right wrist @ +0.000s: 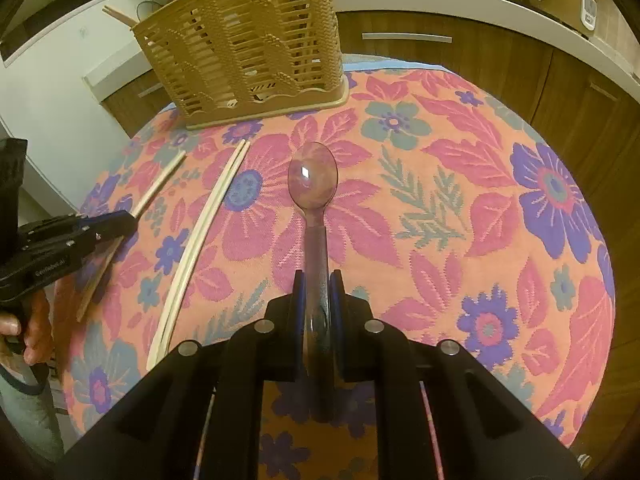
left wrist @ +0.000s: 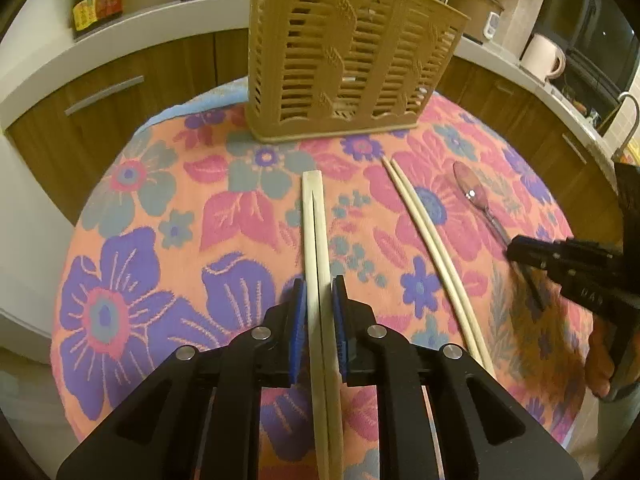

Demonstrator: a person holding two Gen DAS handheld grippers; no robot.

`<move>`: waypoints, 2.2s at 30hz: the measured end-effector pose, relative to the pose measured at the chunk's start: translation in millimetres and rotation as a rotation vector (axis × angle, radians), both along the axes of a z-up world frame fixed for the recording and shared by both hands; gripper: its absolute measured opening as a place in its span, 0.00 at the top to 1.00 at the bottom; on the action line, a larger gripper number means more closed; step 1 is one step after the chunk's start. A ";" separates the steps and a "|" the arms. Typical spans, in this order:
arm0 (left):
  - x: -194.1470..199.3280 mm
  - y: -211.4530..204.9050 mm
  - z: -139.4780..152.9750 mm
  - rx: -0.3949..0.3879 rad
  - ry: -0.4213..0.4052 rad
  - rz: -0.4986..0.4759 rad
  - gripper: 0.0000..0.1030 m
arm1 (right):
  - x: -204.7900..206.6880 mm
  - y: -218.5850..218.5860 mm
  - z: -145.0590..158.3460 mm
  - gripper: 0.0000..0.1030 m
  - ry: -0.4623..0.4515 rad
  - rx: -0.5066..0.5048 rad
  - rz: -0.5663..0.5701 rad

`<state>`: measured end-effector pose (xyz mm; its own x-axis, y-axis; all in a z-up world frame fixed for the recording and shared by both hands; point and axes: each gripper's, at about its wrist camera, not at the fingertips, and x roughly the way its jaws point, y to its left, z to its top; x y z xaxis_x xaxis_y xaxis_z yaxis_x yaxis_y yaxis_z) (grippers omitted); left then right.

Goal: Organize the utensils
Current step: 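Carry the chopsticks with the left gripper over the basket while the right gripper carries its spoon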

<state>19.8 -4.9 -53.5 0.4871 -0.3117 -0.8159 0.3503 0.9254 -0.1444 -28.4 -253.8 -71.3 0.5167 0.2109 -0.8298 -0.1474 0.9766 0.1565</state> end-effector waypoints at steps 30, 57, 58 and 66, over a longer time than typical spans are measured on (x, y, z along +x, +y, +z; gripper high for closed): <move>17.3 -50.1 -0.6 0.291 -0.033 -0.100 0.89 | 66.1 35.4 7.5 0.91 0.212 -0.176 0.082; 69.2 -67.5 217.3 -0.255 -0.609 -0.010 0.89 | 111.9 24.9 206.6 0.91 -0.519 0.127 0.096; 73.9 -68.2 218.2 -0.264 -0.616 -0.004 0.89 | 118.6 24.2 205.8 0.91 -0.521 0.137 0.089; 121.8 -74.8 210.4 -0.362 -0.716 0.070 0.89 | 161.4 17.2 197.2 0.91 -0.607 0.161 0.000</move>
